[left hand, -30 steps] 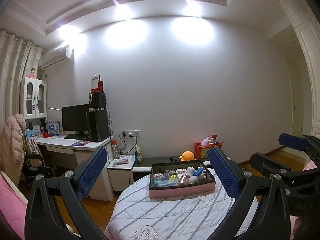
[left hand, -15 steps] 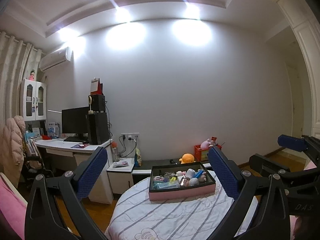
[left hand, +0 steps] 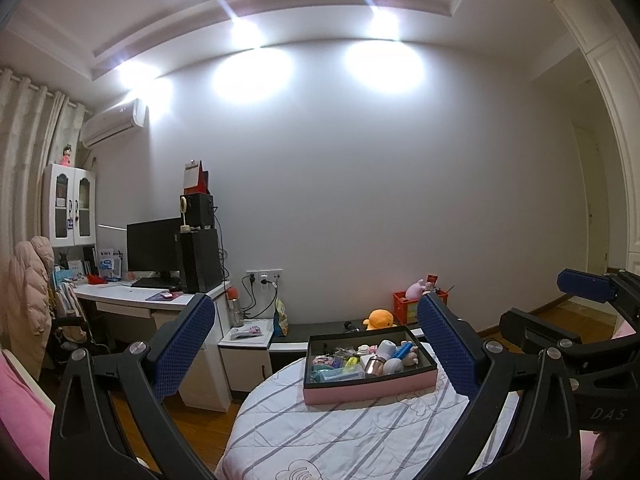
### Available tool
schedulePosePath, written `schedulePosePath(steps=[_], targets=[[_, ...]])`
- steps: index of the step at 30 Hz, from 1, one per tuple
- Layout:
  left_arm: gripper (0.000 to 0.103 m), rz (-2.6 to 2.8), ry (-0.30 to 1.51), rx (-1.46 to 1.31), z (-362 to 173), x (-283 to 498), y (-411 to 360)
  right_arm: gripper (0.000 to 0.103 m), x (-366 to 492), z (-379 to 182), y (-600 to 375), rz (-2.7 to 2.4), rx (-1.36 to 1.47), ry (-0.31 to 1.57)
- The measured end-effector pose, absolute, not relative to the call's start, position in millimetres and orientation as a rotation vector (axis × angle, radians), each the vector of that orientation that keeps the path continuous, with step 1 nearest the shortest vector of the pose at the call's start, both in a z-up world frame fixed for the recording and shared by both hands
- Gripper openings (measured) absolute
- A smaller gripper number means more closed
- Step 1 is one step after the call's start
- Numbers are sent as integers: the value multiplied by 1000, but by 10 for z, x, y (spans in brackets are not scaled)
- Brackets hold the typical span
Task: Organize rigid objects
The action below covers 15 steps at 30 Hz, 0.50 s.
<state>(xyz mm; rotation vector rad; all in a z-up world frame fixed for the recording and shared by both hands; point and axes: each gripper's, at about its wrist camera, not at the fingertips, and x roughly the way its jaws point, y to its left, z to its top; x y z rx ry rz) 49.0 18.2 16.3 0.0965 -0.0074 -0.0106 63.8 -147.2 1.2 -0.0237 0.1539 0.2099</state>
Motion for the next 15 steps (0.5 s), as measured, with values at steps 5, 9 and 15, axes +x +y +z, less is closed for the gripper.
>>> schedulePosePath(steps=[5, 9, 15], targets=[[103, -14, -9, 92, 167, 505, 193, 90, 639, 13, -1466, 208, -25, 151], [103, -14, -8, 92, 166, 506, 193, 90, 654, 4, -1466, 207, -28, 154], [103, -14, 0, 89, 160, 546, 223, 90, 687, 2, -1443, 205, -33, 162]])
